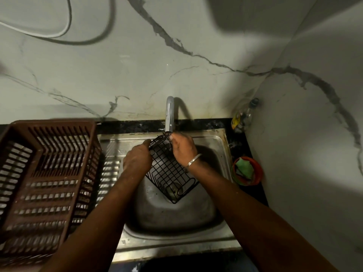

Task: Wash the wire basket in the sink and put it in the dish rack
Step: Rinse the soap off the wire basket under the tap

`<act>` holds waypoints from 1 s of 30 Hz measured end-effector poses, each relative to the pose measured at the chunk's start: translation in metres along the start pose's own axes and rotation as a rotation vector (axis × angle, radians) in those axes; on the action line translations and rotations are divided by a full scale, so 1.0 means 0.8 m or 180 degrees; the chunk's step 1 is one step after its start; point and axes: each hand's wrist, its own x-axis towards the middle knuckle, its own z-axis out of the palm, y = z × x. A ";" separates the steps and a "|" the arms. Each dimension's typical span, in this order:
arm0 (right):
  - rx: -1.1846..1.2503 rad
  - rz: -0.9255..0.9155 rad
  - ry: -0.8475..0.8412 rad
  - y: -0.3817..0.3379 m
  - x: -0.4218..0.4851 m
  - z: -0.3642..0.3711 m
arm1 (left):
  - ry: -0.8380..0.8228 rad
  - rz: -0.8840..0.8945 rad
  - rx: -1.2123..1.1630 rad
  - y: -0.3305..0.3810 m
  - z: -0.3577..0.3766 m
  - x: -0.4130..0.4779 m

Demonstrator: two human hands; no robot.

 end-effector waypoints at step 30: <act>0.1590 0.1964 -0.1220 0.010 0.009 -0.040 | 0.0413 0.0352 -0.0929 0.020 0.001 -0.012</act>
